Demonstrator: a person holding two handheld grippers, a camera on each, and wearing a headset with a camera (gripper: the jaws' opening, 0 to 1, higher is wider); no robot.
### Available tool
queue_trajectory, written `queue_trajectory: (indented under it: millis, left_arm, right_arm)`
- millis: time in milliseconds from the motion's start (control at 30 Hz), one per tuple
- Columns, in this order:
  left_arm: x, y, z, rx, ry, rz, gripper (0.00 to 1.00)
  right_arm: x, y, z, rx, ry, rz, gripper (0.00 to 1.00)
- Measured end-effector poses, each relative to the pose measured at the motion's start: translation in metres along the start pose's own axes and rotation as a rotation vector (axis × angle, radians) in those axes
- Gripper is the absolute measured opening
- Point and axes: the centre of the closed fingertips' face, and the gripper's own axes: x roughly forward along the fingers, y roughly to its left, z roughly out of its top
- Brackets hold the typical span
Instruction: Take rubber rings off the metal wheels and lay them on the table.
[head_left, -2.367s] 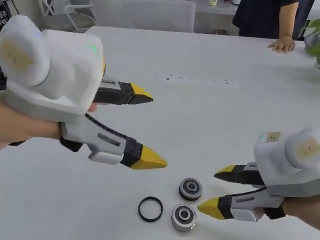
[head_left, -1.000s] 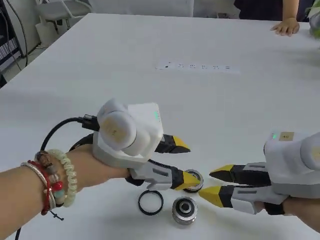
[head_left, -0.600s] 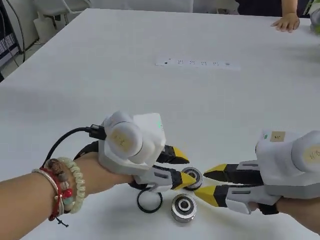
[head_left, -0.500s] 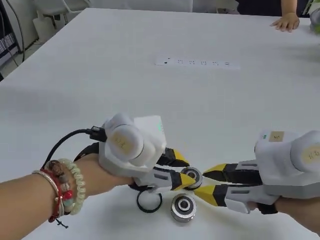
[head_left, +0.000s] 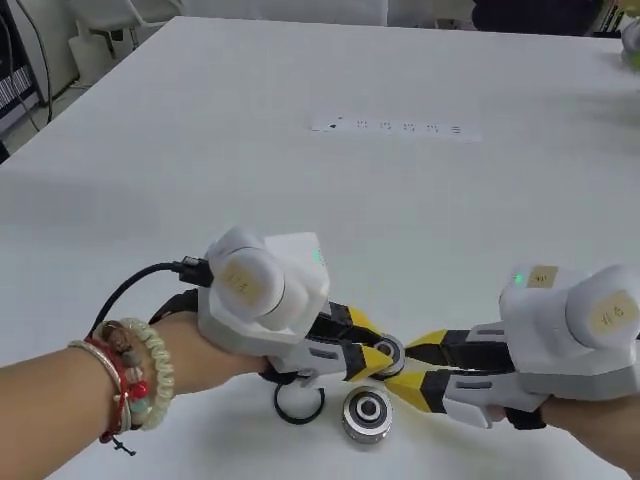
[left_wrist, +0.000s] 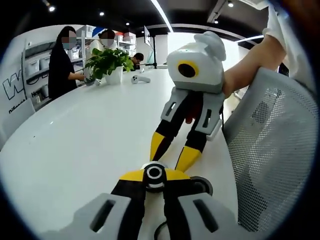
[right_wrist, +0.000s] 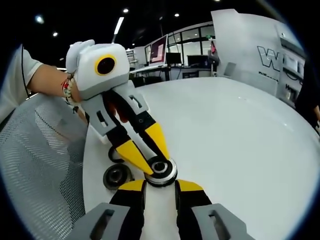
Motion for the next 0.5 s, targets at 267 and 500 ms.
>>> queue_trajectory:
  millis: [267, 500]
  left_arm:
    - [0.0001, -0.0003, -0.0002, 0.0, -0.011, 0.0, 0.07]
    - [-0.0001, -0.0007, -0.0004, -0.003, -0.008, 0.004, 0.07]
  right_arm:
    - [-0.0028, 0.0003, -0.0029, -0.01, 0.012, 0.008, 0.08]
    - [-0.0032, -0.0026, -0.0049, -0.047, 0.03, -0.013, 0.01]
